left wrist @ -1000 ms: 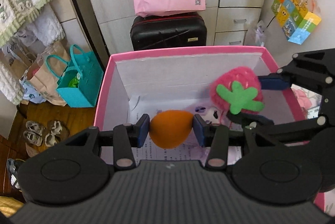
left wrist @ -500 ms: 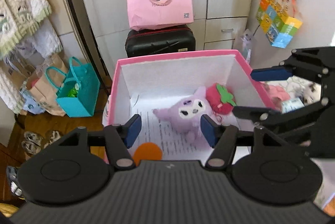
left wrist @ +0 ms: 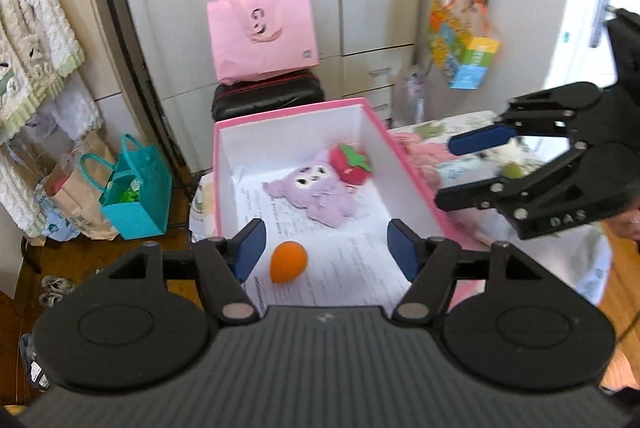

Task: Organize soft objects
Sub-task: 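Open both tools to drop the sponge and pom-pom into the box, then move both tools back to the table toward the wipes pack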

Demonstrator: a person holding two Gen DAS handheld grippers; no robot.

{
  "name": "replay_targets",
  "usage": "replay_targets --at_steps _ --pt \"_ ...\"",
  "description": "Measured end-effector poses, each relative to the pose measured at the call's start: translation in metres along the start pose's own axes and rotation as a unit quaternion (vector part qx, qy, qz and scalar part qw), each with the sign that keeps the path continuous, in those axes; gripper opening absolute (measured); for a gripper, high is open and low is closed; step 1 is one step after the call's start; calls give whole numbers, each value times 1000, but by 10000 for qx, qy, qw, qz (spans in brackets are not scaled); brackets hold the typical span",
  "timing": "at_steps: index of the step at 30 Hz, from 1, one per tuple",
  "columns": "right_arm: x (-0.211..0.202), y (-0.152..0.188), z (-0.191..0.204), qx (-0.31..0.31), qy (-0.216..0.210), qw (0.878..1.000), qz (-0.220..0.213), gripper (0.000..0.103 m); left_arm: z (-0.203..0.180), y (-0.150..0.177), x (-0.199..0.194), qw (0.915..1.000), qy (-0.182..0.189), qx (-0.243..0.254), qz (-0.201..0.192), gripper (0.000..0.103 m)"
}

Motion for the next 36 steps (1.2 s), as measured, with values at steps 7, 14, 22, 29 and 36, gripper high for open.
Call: replay_targets --at_steps 7,14,22,29,36 --pt "-37 8 31 -233 -82 9997 -91 60 -19 19 -54 9994 113 260 -191 72" --pt "-70 42 48 -611 439 9971 -86 61 -47 41 -75 9973 343 604 -233 75" --pt "-109 100 48 -243 548 9982 14 63 -80 67 -81 9945 414 961 -60 76" --pt "-132 145 46 -20 664 9978 36 68 -121 84 -68 9889 827 1232 55 76" --pt "-128 174 27 214 725 9971 -15 70 -155 82 -46 9860 1142 1206 -107 76"
Point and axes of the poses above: each gripper's, at about its wrist camera, not at the fingertips, and x roughly the way its jaws point, z to its left, y to its underside, the point moved 4 cm from there along x, roughly the way its jaws point, and after that the axes turned 9 degrees about -y, right-handed, at the moved point
